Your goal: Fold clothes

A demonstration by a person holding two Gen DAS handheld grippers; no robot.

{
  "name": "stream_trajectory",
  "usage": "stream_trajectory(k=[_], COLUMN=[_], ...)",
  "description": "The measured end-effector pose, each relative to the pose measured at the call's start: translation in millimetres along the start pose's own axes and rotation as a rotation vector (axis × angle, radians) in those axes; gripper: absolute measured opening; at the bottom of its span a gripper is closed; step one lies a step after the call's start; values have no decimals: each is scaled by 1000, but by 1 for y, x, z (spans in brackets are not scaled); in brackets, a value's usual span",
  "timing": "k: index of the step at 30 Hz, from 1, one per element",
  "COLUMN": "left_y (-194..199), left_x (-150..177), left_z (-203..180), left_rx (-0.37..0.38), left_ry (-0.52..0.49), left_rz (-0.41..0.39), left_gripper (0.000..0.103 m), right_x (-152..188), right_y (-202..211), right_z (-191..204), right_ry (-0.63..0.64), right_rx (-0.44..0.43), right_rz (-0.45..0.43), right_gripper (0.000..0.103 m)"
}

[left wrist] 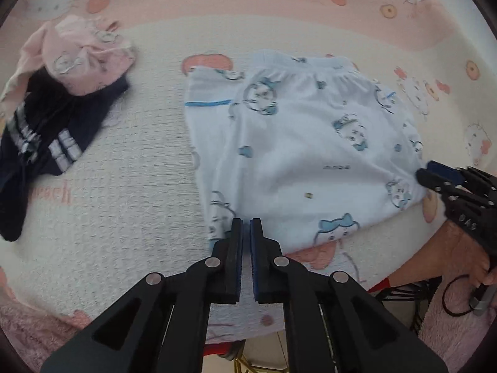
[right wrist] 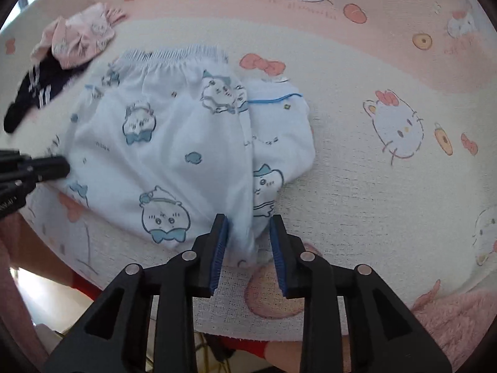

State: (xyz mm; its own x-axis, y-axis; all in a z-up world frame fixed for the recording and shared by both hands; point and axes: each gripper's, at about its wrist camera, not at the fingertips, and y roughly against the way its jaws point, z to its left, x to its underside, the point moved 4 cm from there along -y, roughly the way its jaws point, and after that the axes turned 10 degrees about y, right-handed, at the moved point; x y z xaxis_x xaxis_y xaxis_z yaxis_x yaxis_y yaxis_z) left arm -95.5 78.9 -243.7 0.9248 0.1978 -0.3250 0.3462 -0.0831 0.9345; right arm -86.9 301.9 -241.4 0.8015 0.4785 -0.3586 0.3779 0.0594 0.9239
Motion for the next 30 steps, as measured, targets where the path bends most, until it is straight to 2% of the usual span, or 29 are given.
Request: stream_trajectory(k=[1,3,4,5,7,9,10,12,13,16,18,20,21,22,23,25,26,27,30], left_y=[5,14,16,17,13,-2,-15,-39,-35,-15,1,7,4,-5,-13,-27,-33,-35,-15], left_x=[-3,-12,-16,-20,-25,-30,-28,-23,-21,-24,-36,-53,-61,-66,-70,-76,-78,-79,-83], left_z=[3,-5,-17,-30,-58,-78,-81,-66,-61,-39,-38,-44,-44,-42,-39,-24,-15,-3,36], left_rx=[-5,94,154,196,191,117,83,-16,-9,13,155,206,199,151,103,11,-34,-44,131], left_ry=[19,35,20,-4,-90,-171,-202,-251,-246,-142,-62,-42,-46,-63,-79,-68,-51,-12,229], left_rz=[-15,-46,-58,-74,-114,-102,-67,7,0,-12,-57,-106,-117,-96,-75,-45,-33,-28,-56], left_gripper=[9,27,48,53,53,53,53,54,55,55,55,55,55,55,55,55,55,55,55], right_x=[-1,-5,-8,-13,-20,-25,-24,-19,-18,-19,-27,-41,-47,-52,-56,-62,-64,-65,-66], right_y=[6,20,24,26,21,14,10,-6,-11,-7,5,13,13,9,1,-21,-28,-29,-8], right_z=[-10,-21,-18,-11,14,41,50,42,31,-11,-19,-2,9,20,28,28,22,10,-25], right_ry=[-43,-96,-95,-82,10,117,163,196,177,-2,-38,4,36,71,102,129,117,75,-67], right_rx=[10,22,-9,-48,-74,-70,-38,103,140,90,51,-88,-168,-224,-233,-135,-99,-97,-116], right_rz=[-13,-69,-98,-120,-122,-112,-101,-59,-39,-31,-76,-141,-155,-146,-118,-63,-50,-51,-138], right_gripper=[27,28,31,31,31,29,29,29,29,29,33,33,33,33,33,31,30,30,33])
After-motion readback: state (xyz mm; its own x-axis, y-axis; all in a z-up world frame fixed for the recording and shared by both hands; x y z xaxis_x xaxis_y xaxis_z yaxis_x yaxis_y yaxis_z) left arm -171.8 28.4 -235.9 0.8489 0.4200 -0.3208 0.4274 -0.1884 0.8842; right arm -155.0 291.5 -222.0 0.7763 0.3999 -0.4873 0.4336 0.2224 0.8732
